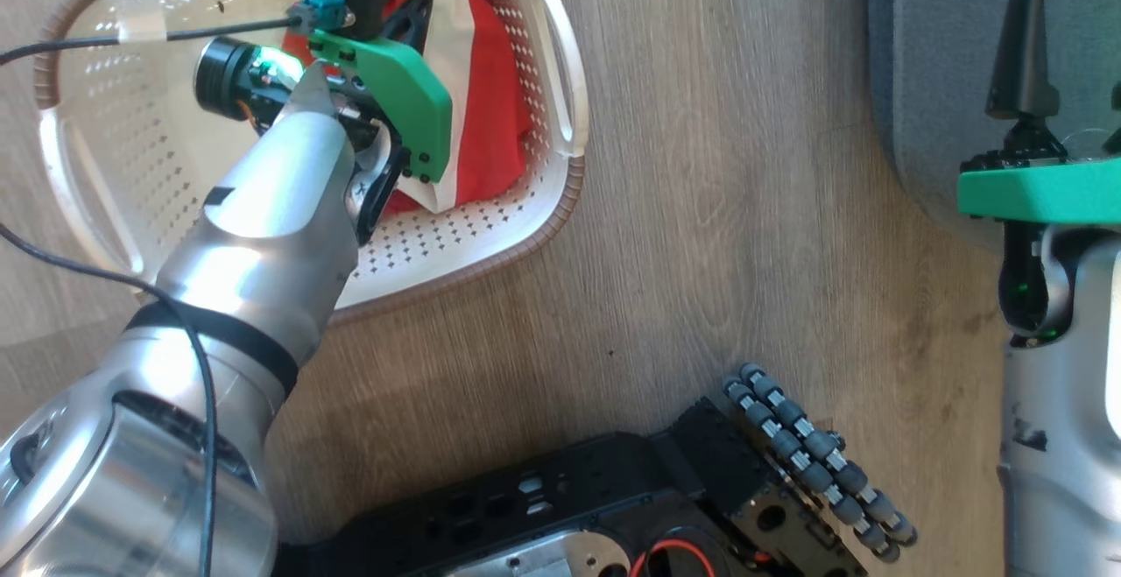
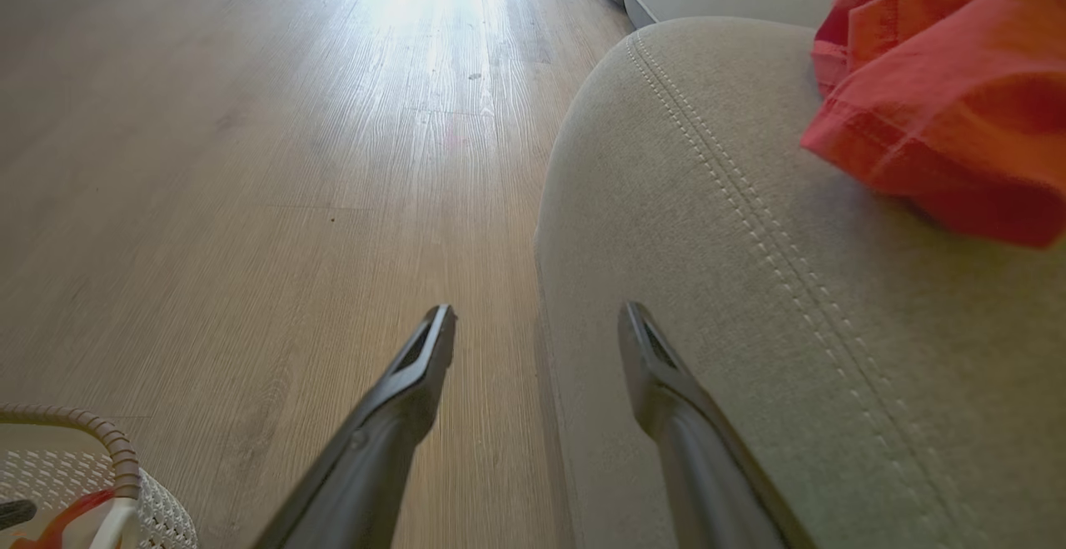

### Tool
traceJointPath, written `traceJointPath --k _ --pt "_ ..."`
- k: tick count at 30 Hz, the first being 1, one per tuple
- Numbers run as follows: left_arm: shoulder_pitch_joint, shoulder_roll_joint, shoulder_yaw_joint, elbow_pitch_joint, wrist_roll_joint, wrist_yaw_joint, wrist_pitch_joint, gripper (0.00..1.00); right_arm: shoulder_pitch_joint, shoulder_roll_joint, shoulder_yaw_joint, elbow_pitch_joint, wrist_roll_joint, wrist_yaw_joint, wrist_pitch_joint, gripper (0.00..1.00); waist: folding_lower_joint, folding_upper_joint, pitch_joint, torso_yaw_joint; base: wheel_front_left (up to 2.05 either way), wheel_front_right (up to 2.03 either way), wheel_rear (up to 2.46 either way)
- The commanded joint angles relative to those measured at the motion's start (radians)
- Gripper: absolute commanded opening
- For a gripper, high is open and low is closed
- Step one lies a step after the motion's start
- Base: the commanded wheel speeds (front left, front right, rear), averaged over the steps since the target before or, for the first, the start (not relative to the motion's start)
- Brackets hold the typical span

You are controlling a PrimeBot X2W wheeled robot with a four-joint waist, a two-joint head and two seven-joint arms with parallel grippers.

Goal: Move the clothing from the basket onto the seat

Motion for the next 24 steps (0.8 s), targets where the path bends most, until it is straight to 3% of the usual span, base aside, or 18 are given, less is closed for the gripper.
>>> traceJointPath --k 1,9,24 --pt "0.008 0.007 0.011 -0.016 -0.019 0.000 -0.020 0.00 0.021 0.000 0.009 -0.017 0.002 0.000 -0.006 1.00 0.0000 0.0000 -0.028 0.015 0.00 0.00 0.00" --pt "0.090 0.007 0.116 -0.146 -0.025 0.035 -0.029 0.00 0.058 0.000 -0.008 0.014 -0.021 0.000 -0.006 1.00 0.0000 0.0000 -0.162 0.085 0.00 0.00 0.00" --pt "0.561 0.047 0.575 -0.603 0.286 0.065 -0.029 0.00 0.194 -0.024 0.019 0.102 -0.070 0.000 -0.006 1.00 0.0000 0.0000 -0.562 0.211 0.00 0.00 0.00"
